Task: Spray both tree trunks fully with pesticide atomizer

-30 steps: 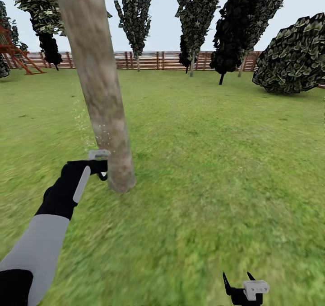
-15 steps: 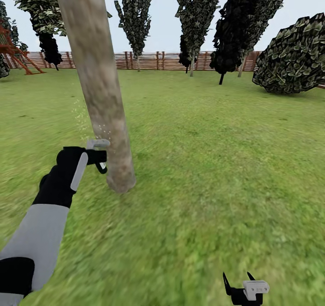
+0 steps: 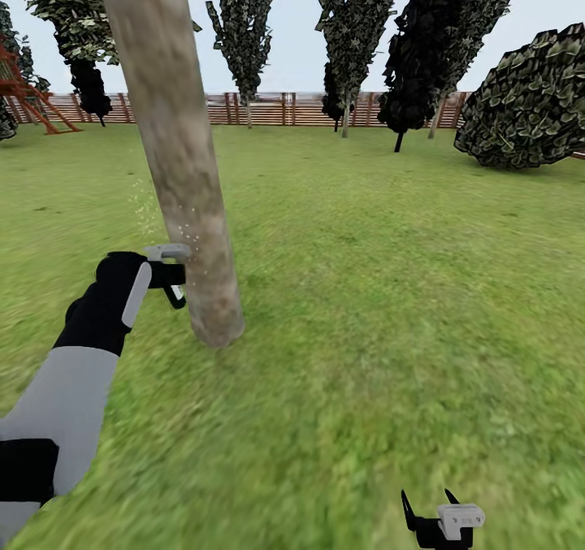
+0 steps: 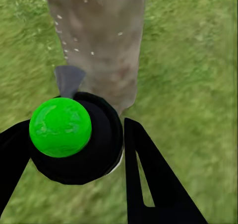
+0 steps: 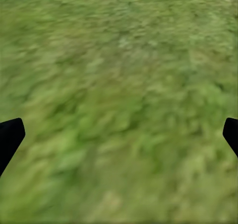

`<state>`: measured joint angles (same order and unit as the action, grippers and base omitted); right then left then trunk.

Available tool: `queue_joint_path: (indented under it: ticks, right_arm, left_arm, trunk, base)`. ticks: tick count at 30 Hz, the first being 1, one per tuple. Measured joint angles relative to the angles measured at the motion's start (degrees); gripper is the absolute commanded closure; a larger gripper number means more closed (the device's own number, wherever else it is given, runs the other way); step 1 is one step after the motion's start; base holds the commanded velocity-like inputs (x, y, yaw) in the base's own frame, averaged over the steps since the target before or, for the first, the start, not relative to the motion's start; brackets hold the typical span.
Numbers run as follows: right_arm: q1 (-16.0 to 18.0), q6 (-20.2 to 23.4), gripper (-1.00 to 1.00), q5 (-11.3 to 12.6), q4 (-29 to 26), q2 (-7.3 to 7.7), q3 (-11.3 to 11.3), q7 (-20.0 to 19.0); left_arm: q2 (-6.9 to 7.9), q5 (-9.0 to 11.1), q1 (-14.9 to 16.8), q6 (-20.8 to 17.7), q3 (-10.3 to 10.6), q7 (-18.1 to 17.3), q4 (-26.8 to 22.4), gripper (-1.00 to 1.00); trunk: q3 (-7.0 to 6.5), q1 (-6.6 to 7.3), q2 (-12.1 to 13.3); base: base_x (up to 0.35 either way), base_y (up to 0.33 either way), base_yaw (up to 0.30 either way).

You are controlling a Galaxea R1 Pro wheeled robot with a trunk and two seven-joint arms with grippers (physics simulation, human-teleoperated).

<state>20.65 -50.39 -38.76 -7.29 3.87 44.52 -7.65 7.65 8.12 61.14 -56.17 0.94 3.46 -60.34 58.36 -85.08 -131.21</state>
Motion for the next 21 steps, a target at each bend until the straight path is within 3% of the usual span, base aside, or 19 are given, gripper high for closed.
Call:
queue_joint_path:
  ticks: [7, 11, 15, 21]
  right_arm:
    - [0.0, 0.0, -1.0, 0.0, 0.0, 0.0, 0.0, 0.0]
    - [0.0, 0.0, -1.0, 0.0, 0.0, 0.0, 0.0, 0.0]
    - [0.0, 0.0, -1.0, 0.0, 0.0, 0.0, 0.0, 0.0]
    - [0.0, 0.0, -1.0, 0.0, 0.0, 0.0, 0.0, 0.0]
  left_arm:
    - [1.15, -0.8, 2.5, 0.0, -0.4, 0.5, 3.0, 1.0]
    - [1.78, -0.5, 2.1, 0.2, -0.2, 0.2, 2.8, 1.0]
    - [1.64, -0.4, 1.9, 0.3, 0.0, 0.1, 2.5, 1.0]
    - [1.88, -0.5, 2.1, 0.2, -0.1, 0.1, 2.5, 1.0]
  trunk:
    - [0.0, 0.0, 0.0]
    - [0.0, 0.0, 0.0]
    - [0.0, 0.0, 0.0]
    - [0.0, 0.0, 0.0]
  base:
    - [0.033, 0.0, 0.0]
    - [0.016, 0.0, 0.0]
    - [0.262, 0.009, 0.0]
    - [0.284, 0.192, 0.0]
